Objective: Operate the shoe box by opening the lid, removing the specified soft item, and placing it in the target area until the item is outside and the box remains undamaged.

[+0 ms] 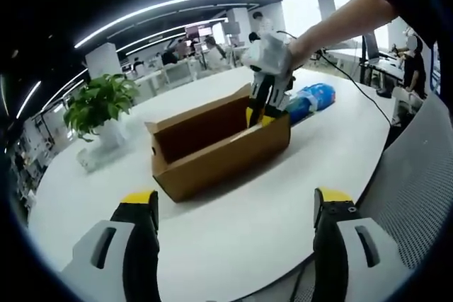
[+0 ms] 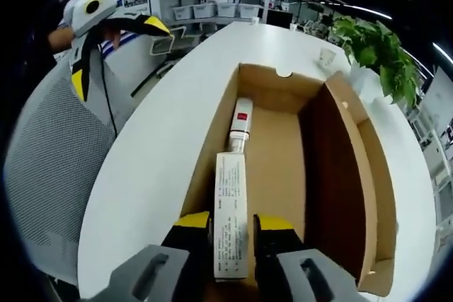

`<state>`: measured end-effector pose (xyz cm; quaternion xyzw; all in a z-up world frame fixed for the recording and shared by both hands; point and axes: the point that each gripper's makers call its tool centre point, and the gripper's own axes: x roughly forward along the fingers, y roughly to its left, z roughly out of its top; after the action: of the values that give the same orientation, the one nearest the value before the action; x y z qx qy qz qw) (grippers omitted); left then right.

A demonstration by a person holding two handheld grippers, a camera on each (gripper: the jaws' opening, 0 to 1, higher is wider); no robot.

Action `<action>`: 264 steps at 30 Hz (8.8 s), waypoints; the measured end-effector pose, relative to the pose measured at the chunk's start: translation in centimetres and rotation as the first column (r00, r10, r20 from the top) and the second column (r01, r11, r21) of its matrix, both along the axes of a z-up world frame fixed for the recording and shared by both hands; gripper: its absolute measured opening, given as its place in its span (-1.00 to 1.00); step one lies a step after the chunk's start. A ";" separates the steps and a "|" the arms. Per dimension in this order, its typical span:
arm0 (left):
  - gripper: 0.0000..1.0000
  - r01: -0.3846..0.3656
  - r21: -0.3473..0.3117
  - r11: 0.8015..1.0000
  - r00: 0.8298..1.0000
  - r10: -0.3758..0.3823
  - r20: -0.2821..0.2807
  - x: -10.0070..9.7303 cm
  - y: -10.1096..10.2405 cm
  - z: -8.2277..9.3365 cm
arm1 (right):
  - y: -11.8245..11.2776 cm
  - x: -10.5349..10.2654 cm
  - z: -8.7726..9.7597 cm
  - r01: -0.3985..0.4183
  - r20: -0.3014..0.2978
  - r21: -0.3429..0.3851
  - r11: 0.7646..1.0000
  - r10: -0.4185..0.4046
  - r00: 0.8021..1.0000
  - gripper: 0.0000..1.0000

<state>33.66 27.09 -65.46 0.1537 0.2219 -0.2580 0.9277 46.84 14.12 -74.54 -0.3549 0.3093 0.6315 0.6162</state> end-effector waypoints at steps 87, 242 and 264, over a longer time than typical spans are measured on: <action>0.79 0.009 0.006 1.000 1.000 -0.009 -0.027 -0.1 -0.1 -0.5 | -15.9 7.2 10.7 0.167 0.260 0.060 0.984 -0.177 0.949 -0.73; 0.73 0.018 0.039 0.999 0.999 -0.017 -0.038 -0.1 0.2 -1.1 | -31.0 7.4 5.5 0.561 0.321 -0.160 0.812 -0.495 0.808 0.05; 0.82 0.024 -0.042 0.999 1.000 -0.025 -0.016 -0.1 -0.3 0.1 | -26.7 2.3 9.3 0.788 0.165 0.145 0.598 -0.800 0.577 0.97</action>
<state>33.59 26.77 -65.34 0.1349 0.2222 -0.2753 0.9256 49.13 -12.57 -65.21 -0.2270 0.3496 0.2556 0.8723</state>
